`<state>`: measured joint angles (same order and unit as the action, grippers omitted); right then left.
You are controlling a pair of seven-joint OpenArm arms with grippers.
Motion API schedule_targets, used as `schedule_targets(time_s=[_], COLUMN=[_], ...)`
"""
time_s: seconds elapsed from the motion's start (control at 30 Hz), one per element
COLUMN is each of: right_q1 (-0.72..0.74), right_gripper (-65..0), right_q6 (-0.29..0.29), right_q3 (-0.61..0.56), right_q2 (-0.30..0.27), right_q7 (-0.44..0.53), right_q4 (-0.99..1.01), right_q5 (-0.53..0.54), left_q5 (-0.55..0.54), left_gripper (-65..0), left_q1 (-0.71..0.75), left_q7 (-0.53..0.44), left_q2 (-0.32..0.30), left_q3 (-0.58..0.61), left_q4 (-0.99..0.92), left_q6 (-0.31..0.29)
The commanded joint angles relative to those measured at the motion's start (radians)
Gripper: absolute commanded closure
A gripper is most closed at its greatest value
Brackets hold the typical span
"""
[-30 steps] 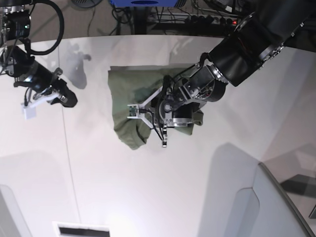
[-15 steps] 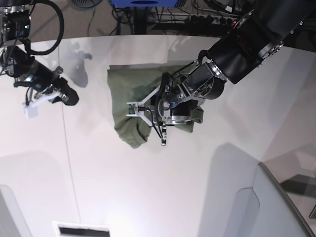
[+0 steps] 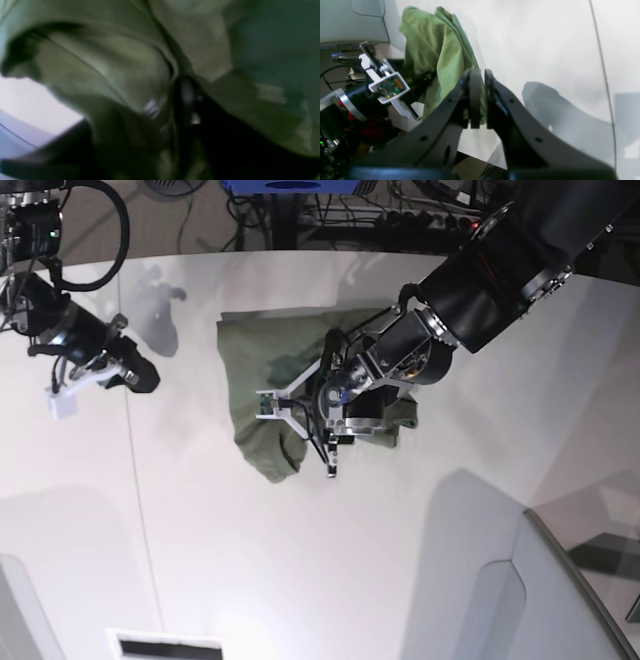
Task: Layout the t-shirt on the table in an organized manner, then fold the t-shirt properly
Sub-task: 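Lift and flip the folded shirt with the left gripper, then smooth the folded shirt edges with both grippers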
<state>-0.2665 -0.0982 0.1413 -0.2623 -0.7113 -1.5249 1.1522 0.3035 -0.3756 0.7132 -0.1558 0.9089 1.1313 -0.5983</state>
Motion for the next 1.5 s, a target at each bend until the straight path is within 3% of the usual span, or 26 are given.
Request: schedule_targets(time_s=[0.0,0.1,0.63,0.77,1.1,1.23,1.3,1.33,1.43,1.47], right_q1=[0.006,0.006,0.009,0.026,0.048,0.060,0.071,0.082,0.112,0.126], right_gripper=[-2.7,-2.7,-2.7,-2.7,-2.7,-2.7,-2.7,-2.7,-2.7,-2.7], right_q6=[-0.016,-0.016,-0.016,-0.016,-0.016,-0.016,-0.016,-0.016,-0.016,-0.016], right_q3=[0.002,0.002,0.002,0.002,0.001,0.001,-0.016,-0.050,-0.187,-0.239], right_q2=[-0.012,-0.012,-0.010,-0.005,-0.004,-0.004,-0.004,-0.009,-0.012,-0.010], right_q7=[0.005,0.003,0.003,-0.043,-0.058,-0.117,-0.167,-0.187,-0.242,-0.259], right_q4=[-0.015,-0.015,-0.015,-0.015,-0.027,-0.076,-0.121,-0.157,-0.248,-0.262], right_q5=[0.018,0.018,0.018,0.018,0.016,0.015,0.004,-0.019,-0.100,-0.131], left_q5=[-0.023,-0.019,-0.017,-0.019,-0.028,-0.027,-0.028,-0.028,-0.017,-0.022], left_gripper=[-29.8,-37.2,-56.8,-63.7,-64.5,-63.5,-56.4,-47.6,-7.4,0.0], left_q1=[0.014,-0.009,-0.161,-0.185,-0.280,-0.236,-0.181,-0.139,0.014,0.076], left_q7=[0.039,0.039,0.036,0.033,0.039,0.104,0.174,0.204,0.231,0.230], left_q2=[-0.015,-0.015,-0.012,-0.008,-0.008,-0.012,-0.011,-0.014,-0.032,-0.037], left_q3=[0.006,0.006,0.009,0.008,0.003,-0.139,-0.224,-0.258,-0.322,-0.345], left_q4=[-0.013,-0.013,0.014,0.011,0.028,0.191,0.319,0.392,0.559,0.603], left_q6=[-0.047,-0.047,-0.047,-0.047,-0.047,-0.047,-0.047,-0.047,-0.047,-0.047])
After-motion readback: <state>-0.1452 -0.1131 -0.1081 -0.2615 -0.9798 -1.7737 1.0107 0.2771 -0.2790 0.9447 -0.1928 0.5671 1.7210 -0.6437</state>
